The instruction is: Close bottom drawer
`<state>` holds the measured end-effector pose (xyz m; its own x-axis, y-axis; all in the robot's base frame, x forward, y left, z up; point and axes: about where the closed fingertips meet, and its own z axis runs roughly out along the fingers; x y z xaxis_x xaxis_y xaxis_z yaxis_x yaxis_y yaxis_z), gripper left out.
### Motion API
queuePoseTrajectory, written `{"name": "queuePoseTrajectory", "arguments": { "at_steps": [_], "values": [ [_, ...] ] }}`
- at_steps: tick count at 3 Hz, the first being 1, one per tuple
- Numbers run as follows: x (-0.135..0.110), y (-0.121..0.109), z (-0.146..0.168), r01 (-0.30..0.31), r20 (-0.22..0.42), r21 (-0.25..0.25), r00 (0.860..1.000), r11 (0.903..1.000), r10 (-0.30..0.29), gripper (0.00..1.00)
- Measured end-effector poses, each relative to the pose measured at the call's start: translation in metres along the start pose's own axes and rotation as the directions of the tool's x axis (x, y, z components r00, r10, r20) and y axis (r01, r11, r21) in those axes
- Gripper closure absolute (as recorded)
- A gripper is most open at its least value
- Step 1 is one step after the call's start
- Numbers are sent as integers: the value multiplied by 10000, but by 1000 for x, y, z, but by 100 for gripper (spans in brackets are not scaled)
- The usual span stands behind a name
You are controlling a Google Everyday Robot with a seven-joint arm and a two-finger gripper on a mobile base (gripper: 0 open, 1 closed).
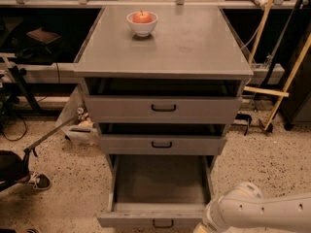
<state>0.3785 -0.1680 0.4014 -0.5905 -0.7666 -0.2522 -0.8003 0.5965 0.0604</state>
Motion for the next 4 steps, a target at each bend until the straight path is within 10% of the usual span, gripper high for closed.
{"name": "queuePoseTrajectory", "arguments": {
  "at_steps": [1,4],
  "values": [
    [41,13,35,-1647,734,-371,9832,9856,1671,0],
    [46,5,122,-784,397,-785,9959,9938,817,0]
  ]
}}
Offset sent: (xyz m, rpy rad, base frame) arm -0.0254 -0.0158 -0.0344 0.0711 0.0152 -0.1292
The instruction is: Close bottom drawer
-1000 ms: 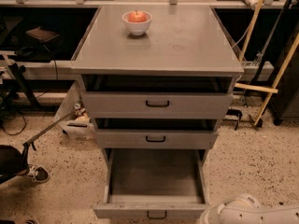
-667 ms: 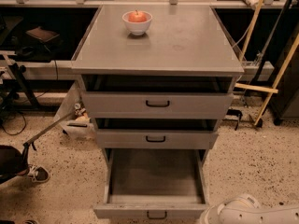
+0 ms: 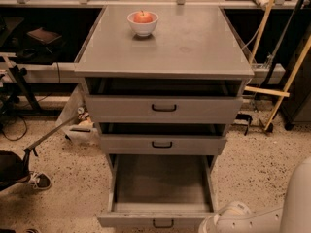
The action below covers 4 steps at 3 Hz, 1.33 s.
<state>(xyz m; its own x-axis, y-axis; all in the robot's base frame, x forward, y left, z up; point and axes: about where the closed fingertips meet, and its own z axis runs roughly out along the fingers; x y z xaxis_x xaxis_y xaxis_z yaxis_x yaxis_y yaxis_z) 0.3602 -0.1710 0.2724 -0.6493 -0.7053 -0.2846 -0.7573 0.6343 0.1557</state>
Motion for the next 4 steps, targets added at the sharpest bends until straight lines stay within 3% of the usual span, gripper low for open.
{"name": "queuePoseTrajectory", "arguments": {
  "at_steps": [1,2,3,4],
  "values": [
    [12,-5,37,152,-100,9,9998,9999,-152,0],
    [26,4,67,426,-232,26,9988,9991,-426,0],
    [19,15,89,1094,-307,184,9936,9938,-1088,0],
    [-19,19,111,1918,-323,277,9811,9810,-1909,0]
  ]
}}
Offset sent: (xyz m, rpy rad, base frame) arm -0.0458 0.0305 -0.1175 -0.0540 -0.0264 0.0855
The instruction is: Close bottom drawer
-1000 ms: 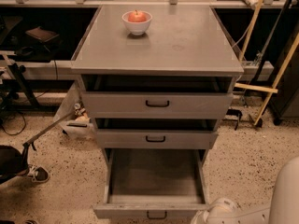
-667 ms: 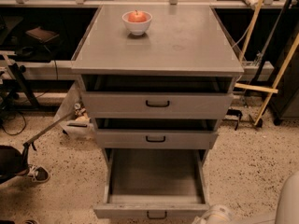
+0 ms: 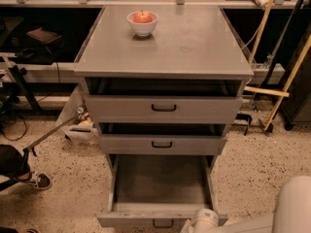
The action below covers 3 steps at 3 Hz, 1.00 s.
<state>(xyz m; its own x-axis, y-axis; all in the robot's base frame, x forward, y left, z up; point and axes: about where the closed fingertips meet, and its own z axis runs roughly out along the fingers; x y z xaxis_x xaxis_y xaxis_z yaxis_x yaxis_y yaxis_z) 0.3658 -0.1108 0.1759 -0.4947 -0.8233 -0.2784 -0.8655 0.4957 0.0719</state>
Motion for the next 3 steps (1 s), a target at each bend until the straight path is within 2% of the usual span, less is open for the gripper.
{"name": "queuePoseTrajectory", "arguments": {
  "at_steps": [1,2,3],
  "values": [
    [-24,-6,13,391,-106,22,9992,9992,-390,0],
    [-84,-28,41,656,-483,-188,9966,9977,-665,0],
    [-84,-30,41,632,-483,-152,9968,9979,-639,0]
  ]
}}
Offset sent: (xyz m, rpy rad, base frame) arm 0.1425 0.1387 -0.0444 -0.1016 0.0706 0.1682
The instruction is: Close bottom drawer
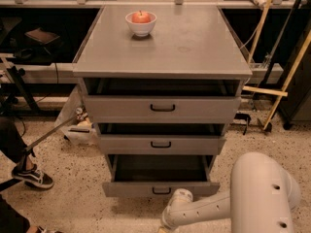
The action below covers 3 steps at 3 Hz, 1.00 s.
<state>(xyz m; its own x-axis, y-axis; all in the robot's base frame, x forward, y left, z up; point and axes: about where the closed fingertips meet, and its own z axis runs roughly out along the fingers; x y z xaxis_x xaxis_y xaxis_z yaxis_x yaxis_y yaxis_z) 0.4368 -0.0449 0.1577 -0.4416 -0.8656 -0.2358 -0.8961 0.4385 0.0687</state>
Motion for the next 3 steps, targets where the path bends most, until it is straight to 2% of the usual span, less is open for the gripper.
{"name": "queuePoseTrajectory", "arguments": {
  "at_steps": [1,2,3],
  "values": [
    [-28,-36,-10,92,87,497,9999,9987,-96,0],
    [-65,-85,-20,115,107,1007,9999,9948,-126,0],
    [-65,-86,-20,91,104,1015,9999,9948,-102,0]
  ]
}}
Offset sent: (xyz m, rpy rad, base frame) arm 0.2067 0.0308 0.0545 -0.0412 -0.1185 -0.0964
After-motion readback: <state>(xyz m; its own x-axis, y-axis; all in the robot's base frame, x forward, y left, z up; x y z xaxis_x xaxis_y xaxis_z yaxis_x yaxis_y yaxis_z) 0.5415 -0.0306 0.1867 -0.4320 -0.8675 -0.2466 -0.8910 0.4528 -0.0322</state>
